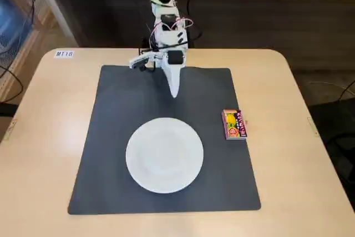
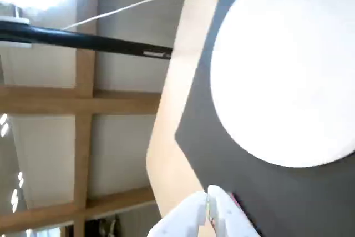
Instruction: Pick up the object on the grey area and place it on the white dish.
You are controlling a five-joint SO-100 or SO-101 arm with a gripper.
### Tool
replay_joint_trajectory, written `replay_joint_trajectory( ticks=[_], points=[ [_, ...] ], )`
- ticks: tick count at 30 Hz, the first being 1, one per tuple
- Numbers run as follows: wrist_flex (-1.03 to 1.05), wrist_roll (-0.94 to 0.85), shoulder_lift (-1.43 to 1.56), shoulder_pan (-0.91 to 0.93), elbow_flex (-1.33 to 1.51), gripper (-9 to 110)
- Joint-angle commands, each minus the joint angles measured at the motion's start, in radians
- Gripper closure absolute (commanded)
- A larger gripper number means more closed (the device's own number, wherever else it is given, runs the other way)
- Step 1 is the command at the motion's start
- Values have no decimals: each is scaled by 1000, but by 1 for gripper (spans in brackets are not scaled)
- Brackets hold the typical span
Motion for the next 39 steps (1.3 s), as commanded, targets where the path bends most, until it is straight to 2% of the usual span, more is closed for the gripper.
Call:
replay_joint_trajectory(
  ticks=[1, 7, 14, 19, 26, 39],
  points=[
    [-5, -38, -221, -43, -278, 102],
    [67, -212, -532, -146, -561, 102],
    [302, -525, -830, -291, -851, 102],
    [480, -657, -1045, -402, -1071, 102],
    [811, -752, -1391, -489, -1477, 102],
    [1020, -778, -1720, -508, -1899, 100]
  ],
)
